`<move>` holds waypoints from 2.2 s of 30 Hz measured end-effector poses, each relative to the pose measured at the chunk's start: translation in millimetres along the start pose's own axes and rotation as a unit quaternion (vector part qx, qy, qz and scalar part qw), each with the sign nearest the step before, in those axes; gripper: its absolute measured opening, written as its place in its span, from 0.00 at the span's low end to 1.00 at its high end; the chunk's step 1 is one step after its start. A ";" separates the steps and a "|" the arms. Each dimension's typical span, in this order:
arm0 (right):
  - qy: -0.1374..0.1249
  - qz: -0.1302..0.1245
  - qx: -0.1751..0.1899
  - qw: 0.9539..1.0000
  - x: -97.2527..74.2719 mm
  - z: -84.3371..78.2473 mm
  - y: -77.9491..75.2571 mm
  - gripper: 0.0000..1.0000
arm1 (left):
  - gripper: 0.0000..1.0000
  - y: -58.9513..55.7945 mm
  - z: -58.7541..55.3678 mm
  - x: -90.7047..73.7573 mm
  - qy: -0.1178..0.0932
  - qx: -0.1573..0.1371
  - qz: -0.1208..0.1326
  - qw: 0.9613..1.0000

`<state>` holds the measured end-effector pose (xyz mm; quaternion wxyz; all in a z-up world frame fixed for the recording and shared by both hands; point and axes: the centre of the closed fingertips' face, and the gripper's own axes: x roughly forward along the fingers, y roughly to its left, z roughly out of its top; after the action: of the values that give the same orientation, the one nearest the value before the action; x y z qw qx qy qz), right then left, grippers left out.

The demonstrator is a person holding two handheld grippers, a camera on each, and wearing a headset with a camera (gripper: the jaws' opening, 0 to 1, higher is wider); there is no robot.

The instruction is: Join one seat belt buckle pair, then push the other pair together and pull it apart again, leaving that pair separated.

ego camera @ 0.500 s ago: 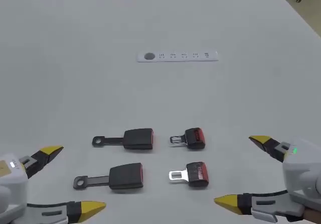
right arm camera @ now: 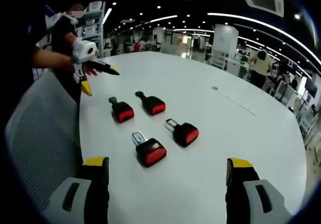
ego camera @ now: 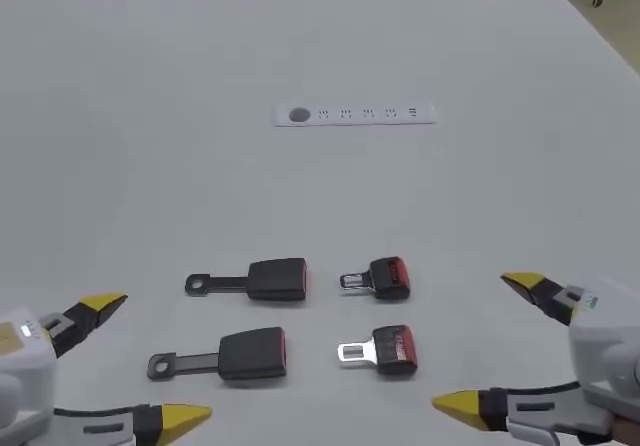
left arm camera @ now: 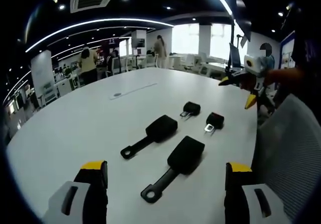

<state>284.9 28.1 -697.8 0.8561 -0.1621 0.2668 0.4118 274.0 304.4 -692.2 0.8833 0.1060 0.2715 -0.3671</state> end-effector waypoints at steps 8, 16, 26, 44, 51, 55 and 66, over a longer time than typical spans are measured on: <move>0.011 0.010 -0.011 1.000 1.8 -2.3 0.1 0.98 | 0.96 -2.6 0.2 3.5 0.010 0.015 -0.014 1.000; 0.021 0.021 -0.031 0.999 6.8 -2.4 -1.5 0.92 | 0.86 -4.7 -9.2 15.5 0.043 0.048 -0.058 0.996; 0.041 0.051 -0.061 0.996 15.2 -6.4 3.5 0.87 | 0.73 -15.4 -9.6 30.7 0.081 0.097 -0.104 0.986; 0.057 0.108 -0.102 0.987 36.6 -9.9 18.7 0.63 | 0.49 -29.9 -16.5 58.9 0.140 0.169 -0.183 0.958; 0.063 0.131 -0.117 0.982 45.3 -10.7 23.5 0.58 | 0.46 -29.8 -21.3 67.0 0.157 0.199 -0.197 0.947; 0.066 0.146 -0.130 0.979 51.1 -10.6 26.3 0.55 | 0.43 -31.7 -25.5 71.3 0.172 0.212 -0.210 0.939; 0.080 0.170 -0.158 0.969 65.4 -15.2 30.3 0.46 | 0.35 -26.1 -37.5 81.7 0.196 0.252 -0.215 0.923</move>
<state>289.9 79.4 -750.4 0.7131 -0.2796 0.2895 0.5740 288.2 252.1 -768.5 0.6566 0.3337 0.3540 -0.5764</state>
